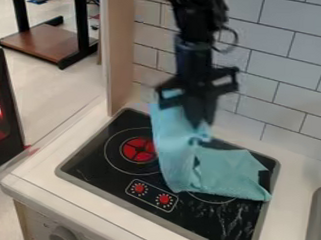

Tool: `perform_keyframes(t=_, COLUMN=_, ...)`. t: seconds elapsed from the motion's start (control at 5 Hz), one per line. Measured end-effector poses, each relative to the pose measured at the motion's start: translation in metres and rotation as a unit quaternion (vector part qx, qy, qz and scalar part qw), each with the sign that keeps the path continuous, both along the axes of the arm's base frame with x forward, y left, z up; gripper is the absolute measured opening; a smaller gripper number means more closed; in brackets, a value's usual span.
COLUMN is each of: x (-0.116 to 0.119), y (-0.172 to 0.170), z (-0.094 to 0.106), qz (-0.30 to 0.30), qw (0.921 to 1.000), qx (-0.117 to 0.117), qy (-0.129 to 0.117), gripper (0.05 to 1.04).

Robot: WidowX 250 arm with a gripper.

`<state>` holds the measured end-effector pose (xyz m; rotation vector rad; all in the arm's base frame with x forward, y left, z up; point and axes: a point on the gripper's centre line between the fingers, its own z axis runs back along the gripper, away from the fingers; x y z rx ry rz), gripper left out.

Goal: Folded the cloth from left to right

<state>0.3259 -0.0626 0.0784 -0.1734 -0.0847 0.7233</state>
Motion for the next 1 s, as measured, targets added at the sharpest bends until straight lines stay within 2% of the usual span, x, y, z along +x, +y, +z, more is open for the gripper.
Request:
perform_keyframes(t=0.4, x=0.014, y=-0.023, z=-0.034, qz=-0.015, qw=0.9996, qx=0.019, qy=0.013, gripper=0.064)
perform_keyframes(t=0.6, x=0.013, y=-0.041, z=-0.057, qz=-0.040, qw=0.9988, qx=0.017, qy=0.025, gripper=0.064)
perform_keyframes(t=1.0, x=0.016, y=-0.058, z=-0.080, qz=-0.067, qw=0.9971, qx=0.013, qy=0.032, gripper=0.093)
